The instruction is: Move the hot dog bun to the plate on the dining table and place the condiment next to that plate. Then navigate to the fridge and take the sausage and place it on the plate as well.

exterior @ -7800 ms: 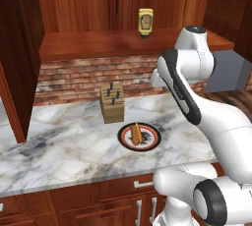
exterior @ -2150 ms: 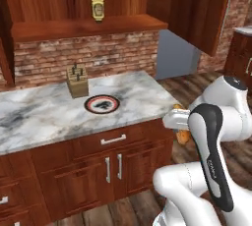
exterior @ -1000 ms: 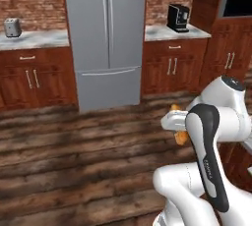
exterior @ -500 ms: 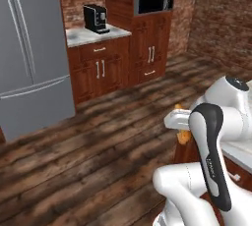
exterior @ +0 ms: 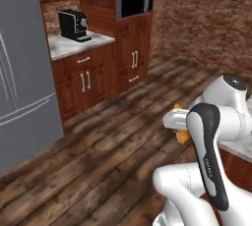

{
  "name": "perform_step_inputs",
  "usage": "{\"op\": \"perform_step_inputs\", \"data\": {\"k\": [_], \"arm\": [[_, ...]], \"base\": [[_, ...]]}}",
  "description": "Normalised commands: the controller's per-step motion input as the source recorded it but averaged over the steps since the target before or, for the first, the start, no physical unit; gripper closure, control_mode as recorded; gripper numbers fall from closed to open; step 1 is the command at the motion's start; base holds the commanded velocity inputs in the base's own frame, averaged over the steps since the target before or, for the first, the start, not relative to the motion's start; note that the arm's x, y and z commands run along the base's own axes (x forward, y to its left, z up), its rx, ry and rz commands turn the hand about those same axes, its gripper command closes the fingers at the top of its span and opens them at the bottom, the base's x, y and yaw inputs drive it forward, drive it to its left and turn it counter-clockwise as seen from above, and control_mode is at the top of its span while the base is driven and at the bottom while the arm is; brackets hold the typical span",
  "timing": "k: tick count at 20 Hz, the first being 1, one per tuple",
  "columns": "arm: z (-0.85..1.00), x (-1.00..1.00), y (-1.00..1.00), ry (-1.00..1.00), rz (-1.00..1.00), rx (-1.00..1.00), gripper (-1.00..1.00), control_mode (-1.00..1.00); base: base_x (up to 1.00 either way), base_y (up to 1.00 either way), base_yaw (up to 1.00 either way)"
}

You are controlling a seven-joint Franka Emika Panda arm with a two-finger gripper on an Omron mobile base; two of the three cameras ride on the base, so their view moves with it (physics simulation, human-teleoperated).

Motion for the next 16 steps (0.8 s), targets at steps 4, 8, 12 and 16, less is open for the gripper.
{"op": "perform_step_inputs", "data": {"k": [4,8,12,16], "arm": [[0.0,0.0,0.0,0.0,0.0,0.0,1.0,1.0],[0.0,0.0,0.0,0.0,0.0,0.0,1.0,1.0],[0.0,0.0,0.0,0.0,0.0,0.0,1.0,1.0],[0.0,0.0,0.0,0.0,0.0,0.0,1.0,1.0]], "base": [[1.0,0.76,-0.42],[0.99,0.77,-0.51],[0.86,0.44,-0.67],[0.83,0.41,-0.68]]}}
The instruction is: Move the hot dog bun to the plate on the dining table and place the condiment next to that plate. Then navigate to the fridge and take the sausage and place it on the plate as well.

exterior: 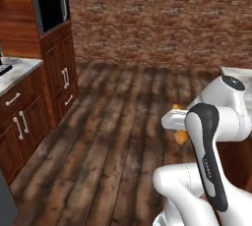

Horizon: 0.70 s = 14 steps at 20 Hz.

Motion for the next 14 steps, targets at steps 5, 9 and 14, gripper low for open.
{"op": "perform_step_inputs", "data": {"k": [5,9,14], "arm": [[0.0,0.0,0.0,0.0,0.0,0.0,1.0,1.0],[0.0,0.0,0.0,0.0,0.0,0.0,1.0,1.0],[0.0,0.0,0.0,0.0,0.0,0.0,1.0,1.0]], "base": [[0.97,0.44,-0.62],[1.0,0.5,-0.58],[1.0,0.52,-0.57]]}}
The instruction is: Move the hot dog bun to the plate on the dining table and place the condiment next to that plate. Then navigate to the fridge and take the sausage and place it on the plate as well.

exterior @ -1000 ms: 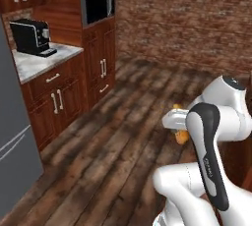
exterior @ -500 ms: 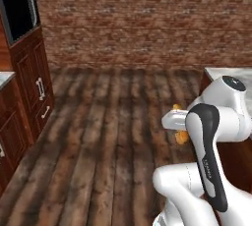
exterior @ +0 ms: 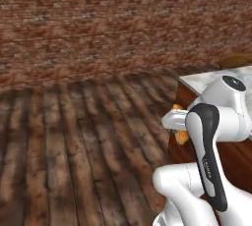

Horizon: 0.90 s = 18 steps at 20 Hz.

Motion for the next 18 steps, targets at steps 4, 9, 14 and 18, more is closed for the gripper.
{"op": "perform_step_inputs", "data": {"k": [4,9,14,18], "arm": [[0.0,0.0,0.0,0.0,0.0,0.0,1.0,1.0],[0.0,0.0,0.0,0.0,0.0,0.0,1.0,1.0],[0.0,0.0,0.0,0.0,0.0,0.0,1.0,1.0],[0.0,0.0,0.0,0.0,0.0,0.0,1.0,1.0]], "base": [[1.0,0.61,-0.57],[0.97,0.79,-0.54],[0.85,0.86,-0.52],[0.76,0.99,-0.5]]}}
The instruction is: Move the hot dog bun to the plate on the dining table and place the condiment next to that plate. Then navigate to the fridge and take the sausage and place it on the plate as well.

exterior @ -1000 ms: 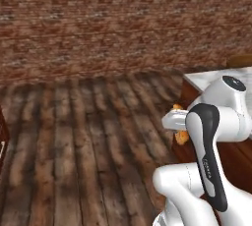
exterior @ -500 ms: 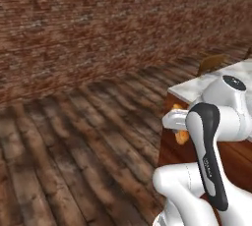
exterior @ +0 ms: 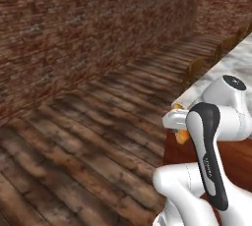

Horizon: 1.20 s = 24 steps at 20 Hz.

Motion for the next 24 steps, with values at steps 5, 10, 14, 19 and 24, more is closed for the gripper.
{"op": "perform_step_inputs", "data": {"k": [5,10,14,19,24], "arm": [[0.0,0.0,0.0,0.0,0.0,0.0,1.0,1.0],[0.0,0.0,0.0,0.0,0.0,0.0,1.0,1.0],[0.0,0.0,0.0,0.0,0.0,0.0,1.0,1.0],[0.0,0.0,0.0,0.0,0.0,0.0,1.0,1.0],[0.0,0.0,0.0,0.0,0.0,0.0,1.0,1.0]], "base": [[0.7,1.0,-0.51],[0.66,0.99,-0.52],[0.65,0.93,-0.52],[0.66,0.96,-0.52],[0.79,0.94,-0.51]]}}
